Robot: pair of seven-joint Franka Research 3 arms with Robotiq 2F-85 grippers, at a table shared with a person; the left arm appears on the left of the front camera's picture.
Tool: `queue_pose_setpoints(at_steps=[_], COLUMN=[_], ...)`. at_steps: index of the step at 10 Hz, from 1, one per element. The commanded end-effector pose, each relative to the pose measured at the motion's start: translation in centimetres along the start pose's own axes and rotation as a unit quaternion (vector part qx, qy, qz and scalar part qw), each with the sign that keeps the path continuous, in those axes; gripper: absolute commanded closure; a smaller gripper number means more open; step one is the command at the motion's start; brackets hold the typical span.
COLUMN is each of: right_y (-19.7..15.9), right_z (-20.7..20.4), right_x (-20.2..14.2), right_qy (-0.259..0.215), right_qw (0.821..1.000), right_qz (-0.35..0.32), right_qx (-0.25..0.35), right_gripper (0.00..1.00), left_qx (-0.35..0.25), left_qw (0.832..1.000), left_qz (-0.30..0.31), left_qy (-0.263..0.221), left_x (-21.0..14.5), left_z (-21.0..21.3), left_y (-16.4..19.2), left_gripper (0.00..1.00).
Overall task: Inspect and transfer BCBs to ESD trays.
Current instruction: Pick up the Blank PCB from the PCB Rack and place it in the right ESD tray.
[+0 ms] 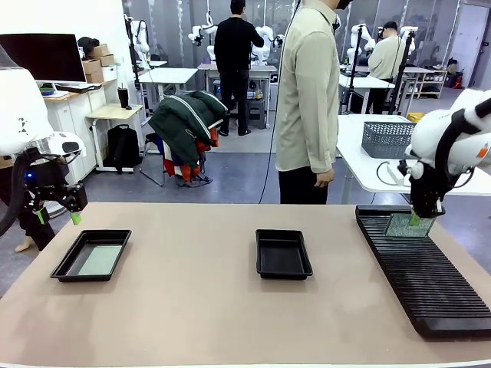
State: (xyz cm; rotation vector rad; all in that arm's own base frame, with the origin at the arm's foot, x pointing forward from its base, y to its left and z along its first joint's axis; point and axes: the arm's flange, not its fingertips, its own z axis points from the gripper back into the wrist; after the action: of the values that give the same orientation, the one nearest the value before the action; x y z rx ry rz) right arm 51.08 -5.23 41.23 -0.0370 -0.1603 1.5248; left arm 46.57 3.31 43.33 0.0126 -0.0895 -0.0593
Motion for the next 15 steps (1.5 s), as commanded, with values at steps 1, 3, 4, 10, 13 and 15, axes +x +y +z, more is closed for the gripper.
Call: queue_pose_setpoints(at_steps=[1,3,4,10,13,15], right_y=[0.0,0.2,0.3,1.7,1.9,1.7], right_z=[4.7,9.3,11.4,20.3,21.1,20.9], right_x=[1.0,1.8,2.2,2.9,2.8,2.5], right_qy=[0.019,0.037,0.047,0.064,0.062,0.049], right_qw=[1.0,0.999,0.998,0.998,0.998,0.999], right_qz=[-0.011,-0.014,-0.014,-0.017,-0.016,-0.007], right_qx=[0.02,0.029,0.03,0.02,0.019,0.012], right_gripper=[0.98,0.98,0.98,0.98,0.98,0.98], left_qx=[-0.001,-0.001,-0.001,-0.001,-0.001,-0.001], left_qw=[1.0,1.0,1.0,1.0,1.0,1.0], left_qz=[-0.003,-0.003,-0.003,-0.003,-0.003,-0.003], left_qy=[-0.002,-0.002,-0.002,-0.002,-0.002,-0.002], left_x=[-0.1,-0.1,-0.1,-0.1,-0.1,-0.1], left_z=[-0.1,-0.1,-0.1,-0.1,-0.1,-0.1], left_y=[0.1,0.1,0.1,0.1,0.1,0.1], left_gripper=[0.22,0.22,0.22,0.22,0.22,0.22])
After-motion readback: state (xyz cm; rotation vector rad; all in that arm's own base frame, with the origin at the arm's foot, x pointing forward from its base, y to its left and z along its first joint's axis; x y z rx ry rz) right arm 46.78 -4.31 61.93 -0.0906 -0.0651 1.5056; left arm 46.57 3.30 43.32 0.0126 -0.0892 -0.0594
